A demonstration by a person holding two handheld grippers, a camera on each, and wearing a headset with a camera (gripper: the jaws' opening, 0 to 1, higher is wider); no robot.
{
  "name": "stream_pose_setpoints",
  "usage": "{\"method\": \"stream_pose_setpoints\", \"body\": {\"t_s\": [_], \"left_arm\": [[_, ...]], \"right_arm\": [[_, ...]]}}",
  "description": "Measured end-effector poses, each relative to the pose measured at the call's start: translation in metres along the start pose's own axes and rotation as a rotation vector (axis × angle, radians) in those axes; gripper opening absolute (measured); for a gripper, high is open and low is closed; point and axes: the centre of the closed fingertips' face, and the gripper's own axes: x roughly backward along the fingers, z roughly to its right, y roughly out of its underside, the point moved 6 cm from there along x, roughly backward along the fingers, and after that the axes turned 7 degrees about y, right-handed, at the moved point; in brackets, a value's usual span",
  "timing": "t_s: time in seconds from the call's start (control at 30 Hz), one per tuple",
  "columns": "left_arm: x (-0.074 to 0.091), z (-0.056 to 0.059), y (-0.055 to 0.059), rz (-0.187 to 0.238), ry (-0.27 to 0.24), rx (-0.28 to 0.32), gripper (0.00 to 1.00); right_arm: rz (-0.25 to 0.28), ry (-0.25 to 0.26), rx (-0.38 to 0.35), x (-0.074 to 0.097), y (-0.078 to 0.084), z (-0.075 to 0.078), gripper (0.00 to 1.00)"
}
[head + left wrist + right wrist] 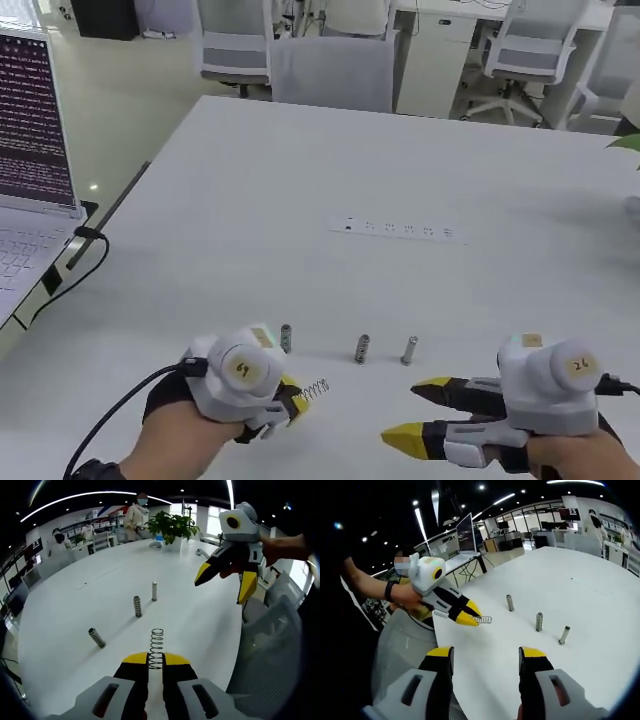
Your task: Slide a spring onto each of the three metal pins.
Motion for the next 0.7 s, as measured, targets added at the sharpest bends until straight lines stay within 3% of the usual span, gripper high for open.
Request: {"method": "stream_pose_setpoints", "body": {"t_s": [0.4, 0.7], "left_arm": [[0.009, 0.019, -0.008, 0.022, 0.034, -0.034, 0.01], [0.006, 0.035, -0.017, 0.032, 0.073, -0.074, 0.01]], "right_arm": [[-0.017, -0.055, 0.041, -0.015, -0.005, -0.006, 0.45], [-0.03, -0.1, 0.074, -0.023, -0.007, -0.011, 0.39]]}}
